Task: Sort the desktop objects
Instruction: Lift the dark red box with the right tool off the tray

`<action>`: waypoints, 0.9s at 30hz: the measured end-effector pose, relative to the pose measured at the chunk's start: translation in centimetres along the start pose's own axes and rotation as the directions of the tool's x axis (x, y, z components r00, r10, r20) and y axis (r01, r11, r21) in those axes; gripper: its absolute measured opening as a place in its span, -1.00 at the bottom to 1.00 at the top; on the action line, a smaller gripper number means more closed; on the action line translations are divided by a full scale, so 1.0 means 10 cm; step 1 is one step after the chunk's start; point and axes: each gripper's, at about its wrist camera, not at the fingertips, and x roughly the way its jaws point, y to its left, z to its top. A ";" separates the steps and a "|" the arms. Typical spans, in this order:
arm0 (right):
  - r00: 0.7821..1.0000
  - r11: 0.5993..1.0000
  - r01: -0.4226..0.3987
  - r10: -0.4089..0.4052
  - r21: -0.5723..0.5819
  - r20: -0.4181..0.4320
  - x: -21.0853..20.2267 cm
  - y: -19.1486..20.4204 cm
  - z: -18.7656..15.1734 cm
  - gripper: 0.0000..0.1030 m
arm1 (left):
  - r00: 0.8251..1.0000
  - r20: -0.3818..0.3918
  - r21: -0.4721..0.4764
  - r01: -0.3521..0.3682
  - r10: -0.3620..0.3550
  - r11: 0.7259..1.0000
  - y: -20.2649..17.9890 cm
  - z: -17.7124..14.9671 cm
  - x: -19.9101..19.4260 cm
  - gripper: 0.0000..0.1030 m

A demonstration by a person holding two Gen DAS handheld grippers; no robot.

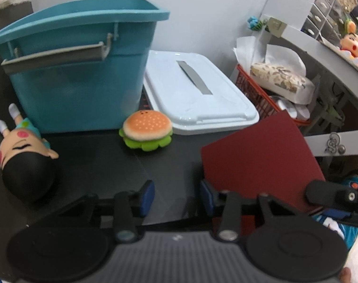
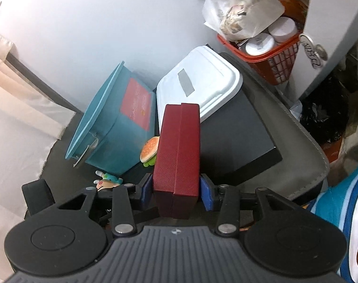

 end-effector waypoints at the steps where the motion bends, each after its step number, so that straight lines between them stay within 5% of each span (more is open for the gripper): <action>1: 1.000 1.000 0.011 -0.011 -0.003 -0.004 0.03 0.01 0.00 -0.07 | 1.000 -0.001 0.001 0.001 -0.001 1.000 0.00 0.00 0.00 -0.12; 16: 0.992 0.992 0.127 -0.127 -0.005 0.028 0.28 -0.08 0.12 0.13 | 1.000 0.000 0.009 0.026 -0.026 1.000 -0.09 -0.02 0.00 -0.12; 27: 0.989 0.984 0.129 -0.120 -0.120 0.084 0.14 0.11 0.09 -0.09 | 0.999 -0.003 0.004 0.051 -0.051 0.999 -0.12 -0.03 -0.02 -0.10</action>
